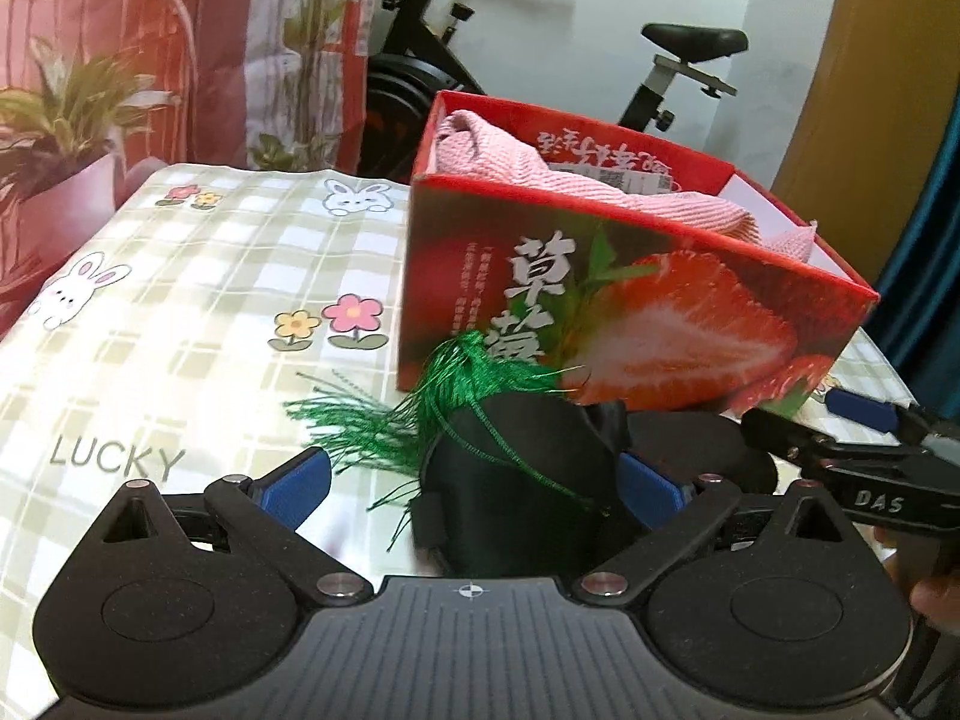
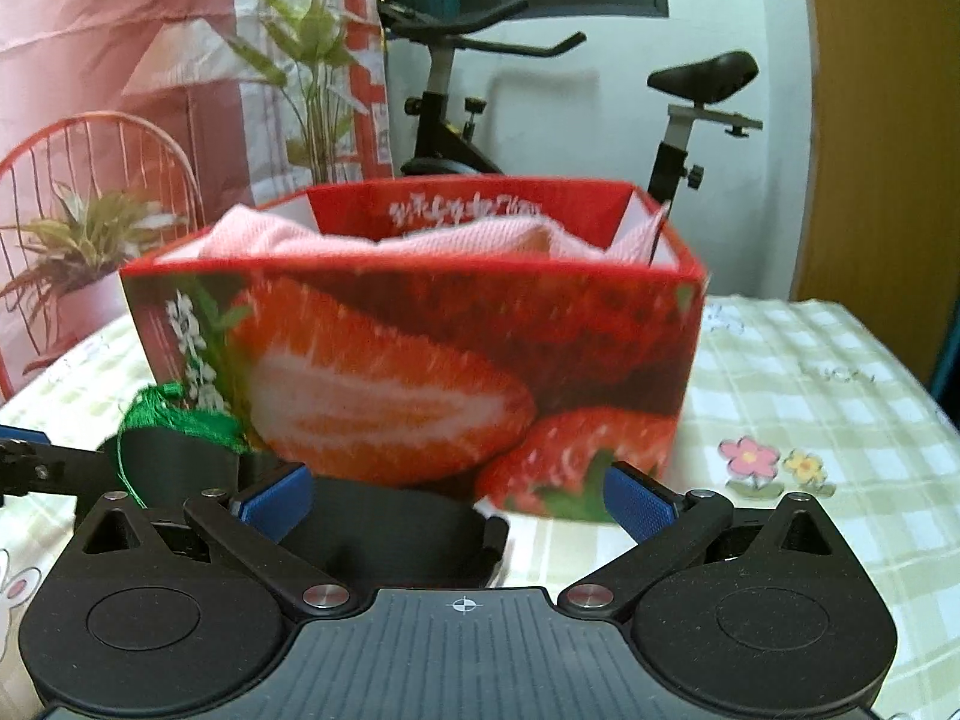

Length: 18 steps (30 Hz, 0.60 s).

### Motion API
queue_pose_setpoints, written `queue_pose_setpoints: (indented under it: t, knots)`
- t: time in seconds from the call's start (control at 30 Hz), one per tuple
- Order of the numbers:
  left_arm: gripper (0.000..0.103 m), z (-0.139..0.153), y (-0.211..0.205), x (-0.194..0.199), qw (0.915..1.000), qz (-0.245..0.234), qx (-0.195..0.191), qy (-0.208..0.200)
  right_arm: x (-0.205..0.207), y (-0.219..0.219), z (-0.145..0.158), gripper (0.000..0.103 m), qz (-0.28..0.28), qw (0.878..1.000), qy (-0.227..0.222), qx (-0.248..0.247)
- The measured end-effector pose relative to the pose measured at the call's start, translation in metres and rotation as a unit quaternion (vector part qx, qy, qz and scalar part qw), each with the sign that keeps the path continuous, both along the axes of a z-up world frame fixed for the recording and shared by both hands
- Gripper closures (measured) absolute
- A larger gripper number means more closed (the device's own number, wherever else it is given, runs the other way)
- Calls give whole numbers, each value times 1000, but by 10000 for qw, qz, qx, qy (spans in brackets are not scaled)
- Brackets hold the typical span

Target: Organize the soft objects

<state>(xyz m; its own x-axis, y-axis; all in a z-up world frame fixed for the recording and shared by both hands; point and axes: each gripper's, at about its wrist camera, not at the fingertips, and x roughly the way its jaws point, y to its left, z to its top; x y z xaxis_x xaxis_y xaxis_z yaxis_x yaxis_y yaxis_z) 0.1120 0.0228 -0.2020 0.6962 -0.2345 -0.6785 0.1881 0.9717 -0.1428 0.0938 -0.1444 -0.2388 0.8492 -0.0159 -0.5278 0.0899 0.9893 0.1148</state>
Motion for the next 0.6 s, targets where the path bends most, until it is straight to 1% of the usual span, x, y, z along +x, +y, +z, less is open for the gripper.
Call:
queue_pose_setpoints:
  t: [0.07,0.17,0.3,0.43,0.6]
  knots:
    - [11,-1,3,-5,10000,69,0,-69,1,2,-8,0,-15,10000,51,-10]
    - [15,-2,8,-10,9997,169,-108,-157,0,7,-20,0,59,9997,136,-199]
    - [19,-1,13,-13,9991,202,-279,-263,-4,7,-20,0,169,9997,37,-170]
    - [25,-4,8,-14,9992,38,-289,-286,-5,13,-20,0,432,9988,60,-241]
    - [27,-7,5,-15,9989,-177,-335,-261,-2,15,-21,0,576,9978,181,-266]
